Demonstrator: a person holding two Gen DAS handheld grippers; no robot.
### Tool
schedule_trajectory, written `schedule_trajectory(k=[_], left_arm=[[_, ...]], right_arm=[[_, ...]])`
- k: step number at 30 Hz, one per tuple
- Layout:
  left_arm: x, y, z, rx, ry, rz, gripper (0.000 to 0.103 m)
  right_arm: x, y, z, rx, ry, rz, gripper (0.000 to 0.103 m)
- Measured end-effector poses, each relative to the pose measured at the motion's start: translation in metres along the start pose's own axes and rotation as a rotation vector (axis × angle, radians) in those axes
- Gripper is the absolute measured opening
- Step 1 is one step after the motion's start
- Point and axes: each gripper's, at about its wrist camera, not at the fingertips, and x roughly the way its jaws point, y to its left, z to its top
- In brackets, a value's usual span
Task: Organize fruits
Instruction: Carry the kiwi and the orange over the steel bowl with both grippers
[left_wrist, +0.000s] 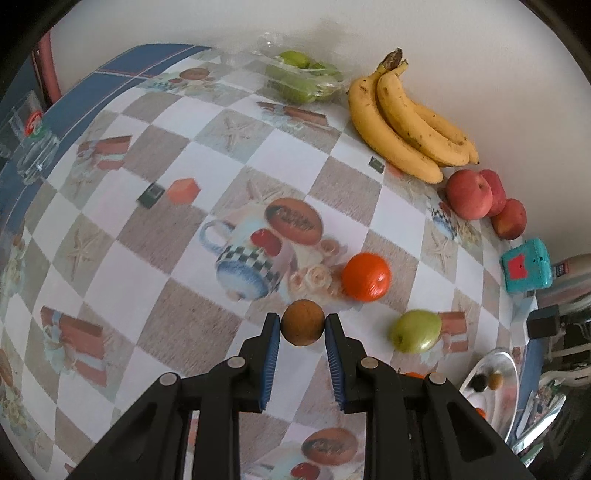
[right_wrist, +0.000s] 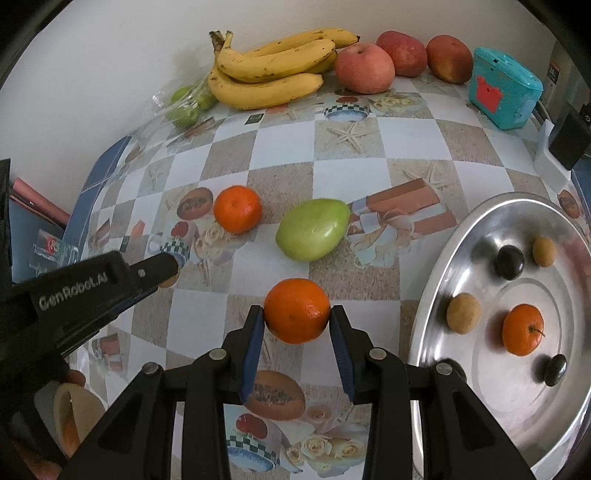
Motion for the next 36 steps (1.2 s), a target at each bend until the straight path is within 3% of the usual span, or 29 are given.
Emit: schedule_trajectory(k=[13,22,30,36], left_arm=[[-0.007,-0.023,-0.004,0.043,-0.031,-0.030,0.027],[-0.020,-0.061,-0.031,0.163,-0.039,-0.063,0.027],[-0.019,-0.101,-0.062,0.297,0.017,-0.116,0.027],[-0.015,-0.127,-0.088,0.402,0.037,-0.110,0.027]], right_arm=[[-0.027,-0.019,0.006,0.029,-0.057,-0.042,0.038],[-0.057,-0.055,0.005,0.104,-0.117,-0.078,0.038],[-0.067,-0.098,-0.002,0.215,-0.134,-0.105,0.038],[-0.077,-0.135,-0.008,0.308,-0.151,-0.134,0.038]])
